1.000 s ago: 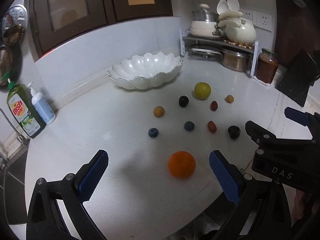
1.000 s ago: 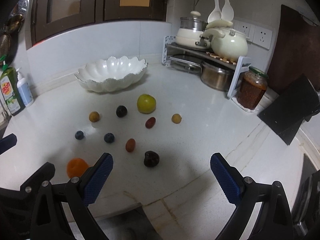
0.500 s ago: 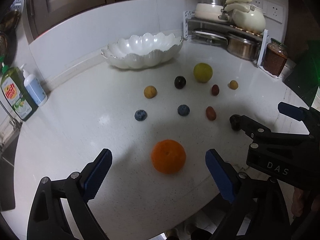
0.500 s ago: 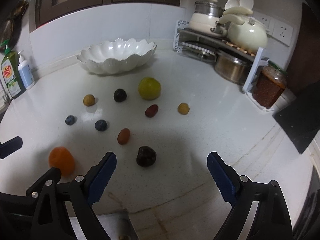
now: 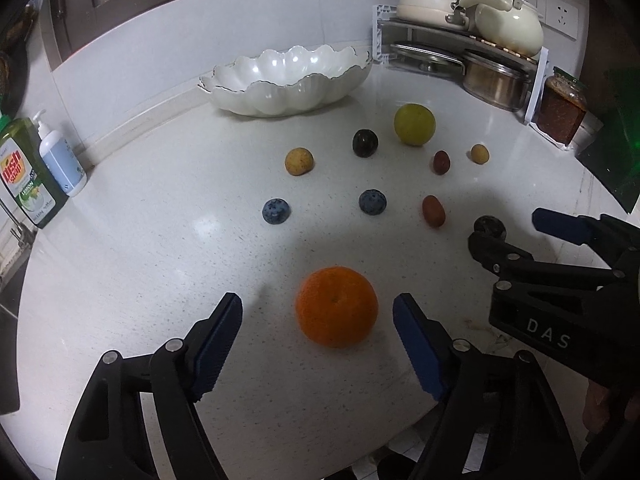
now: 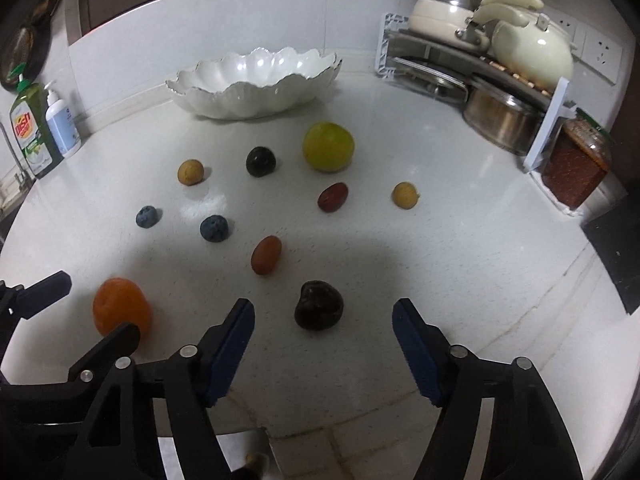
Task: Organize fruits
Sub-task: 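Move the left tool to the orange while the right tool approaches the dark plum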
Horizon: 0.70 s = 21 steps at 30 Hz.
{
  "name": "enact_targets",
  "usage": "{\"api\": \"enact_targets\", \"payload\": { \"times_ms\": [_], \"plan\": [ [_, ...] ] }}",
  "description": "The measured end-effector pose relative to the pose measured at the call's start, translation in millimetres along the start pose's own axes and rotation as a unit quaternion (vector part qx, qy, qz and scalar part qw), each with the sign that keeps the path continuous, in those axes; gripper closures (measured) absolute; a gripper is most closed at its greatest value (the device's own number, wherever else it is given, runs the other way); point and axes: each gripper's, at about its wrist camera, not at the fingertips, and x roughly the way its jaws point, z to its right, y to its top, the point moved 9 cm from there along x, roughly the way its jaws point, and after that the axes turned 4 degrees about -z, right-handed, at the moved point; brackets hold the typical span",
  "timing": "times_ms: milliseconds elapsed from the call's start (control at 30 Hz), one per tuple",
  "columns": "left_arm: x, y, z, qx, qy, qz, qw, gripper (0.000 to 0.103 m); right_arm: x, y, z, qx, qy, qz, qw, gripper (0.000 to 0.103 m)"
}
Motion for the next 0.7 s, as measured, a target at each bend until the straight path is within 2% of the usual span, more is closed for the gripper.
{"api": "enact_targets", "payload": {
  "times_ms": [100, 200, 333, 400, 567, 700],
  "plan": [
    [2, 0, 3, 0.002, -0.002, 0.0, 1.0, 0.028, 3, -1, 0, 0.002, 0.003, -0.004, 1.0, 0.033],
    [5, 1, 4, 0.0, -0.007, -0.005, 1.0, 0.036, 5, -1, -1, 0.001, 0.003, -0.006, 1.0, 0.034],
    [9, 0, 5, -0.003, -0.013, -0.012, 0.9998, 0.038, 10, -1, 0, 0.001, 0.004, -0.01, 1.0, 0.039],
    [10, 0, 6, -0.004, -0.015, -0.015, 0.9998, 0.043, 12, 0, 0, 0.0, 0.004, -0.011, 1.0, 0.04],
    [14, 1, 6, -0.008, -0.02, -0.019, 0.9996, 0.049, 15, 2, 1, -0.002, 0.0, -0.011, 1.0, 0.045],
    [17, 1, 6, -0.01, -0.021, -0.021, 0.9995, 0.05, 18, 2, 2, 0.002, 0.001, -0.016, 1.0, 0.049]
  ]
}}
